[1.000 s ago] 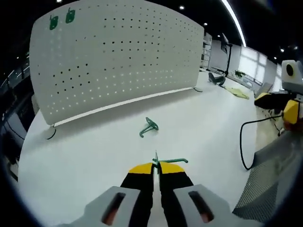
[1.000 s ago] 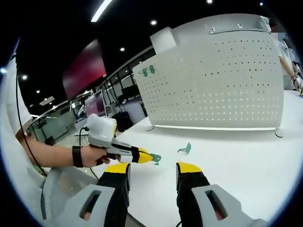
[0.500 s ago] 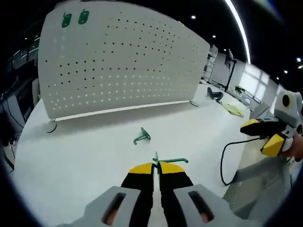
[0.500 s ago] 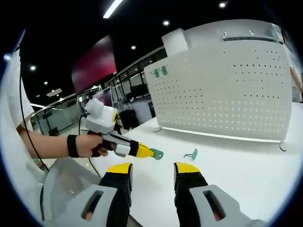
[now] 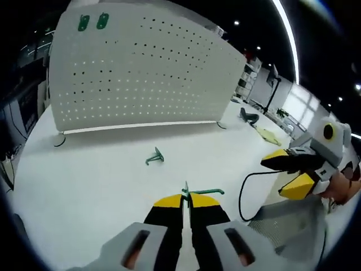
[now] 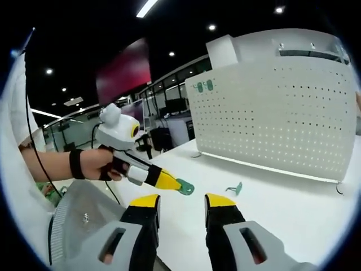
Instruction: Insert the hook assembly into the mounting plate slot until the hook locks in place.
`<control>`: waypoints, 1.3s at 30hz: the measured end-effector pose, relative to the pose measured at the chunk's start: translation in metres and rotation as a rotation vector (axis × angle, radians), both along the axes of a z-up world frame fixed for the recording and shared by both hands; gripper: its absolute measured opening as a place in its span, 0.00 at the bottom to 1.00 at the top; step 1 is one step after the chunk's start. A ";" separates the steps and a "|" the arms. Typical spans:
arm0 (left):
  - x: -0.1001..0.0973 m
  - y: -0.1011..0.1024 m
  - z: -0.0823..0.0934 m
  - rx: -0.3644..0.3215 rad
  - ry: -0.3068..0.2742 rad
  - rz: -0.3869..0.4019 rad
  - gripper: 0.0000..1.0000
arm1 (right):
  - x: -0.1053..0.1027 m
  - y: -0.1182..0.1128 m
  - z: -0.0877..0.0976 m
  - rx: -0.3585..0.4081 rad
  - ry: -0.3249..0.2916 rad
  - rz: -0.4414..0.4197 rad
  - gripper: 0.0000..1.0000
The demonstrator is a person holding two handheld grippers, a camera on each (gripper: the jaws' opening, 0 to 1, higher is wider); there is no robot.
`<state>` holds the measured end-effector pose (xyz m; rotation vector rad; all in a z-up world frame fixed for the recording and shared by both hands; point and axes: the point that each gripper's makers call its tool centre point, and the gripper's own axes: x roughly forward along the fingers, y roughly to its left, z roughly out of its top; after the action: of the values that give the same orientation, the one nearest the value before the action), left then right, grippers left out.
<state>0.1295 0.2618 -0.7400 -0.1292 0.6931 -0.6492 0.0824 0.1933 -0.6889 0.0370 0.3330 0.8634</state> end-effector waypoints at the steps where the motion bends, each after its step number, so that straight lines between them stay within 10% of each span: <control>1: -0.002 -0.001 0.002 -0.011 0.002 0.001 0.03 | -0.001 0.002 -0.001 -0.005 0.000 0.005 0.30; 27: -0.050 0.000 0.022 -0.152 0.059 -0.032 0.03 | -0.016 0.046 -0.012 -0.180 -0.052 0.145 0.12; 39: -0.052 0.017 0.016 -0.151 0.116 -0.018 0.03 | -0.017 0.072 -0.023 -0.388 -0.145 0.274 0.05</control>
<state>0.0776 0.2783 -0.7243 -0.3021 0.7573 -0.7148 0.0651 0.2655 -0.7120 -0.4377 0.3695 1.0533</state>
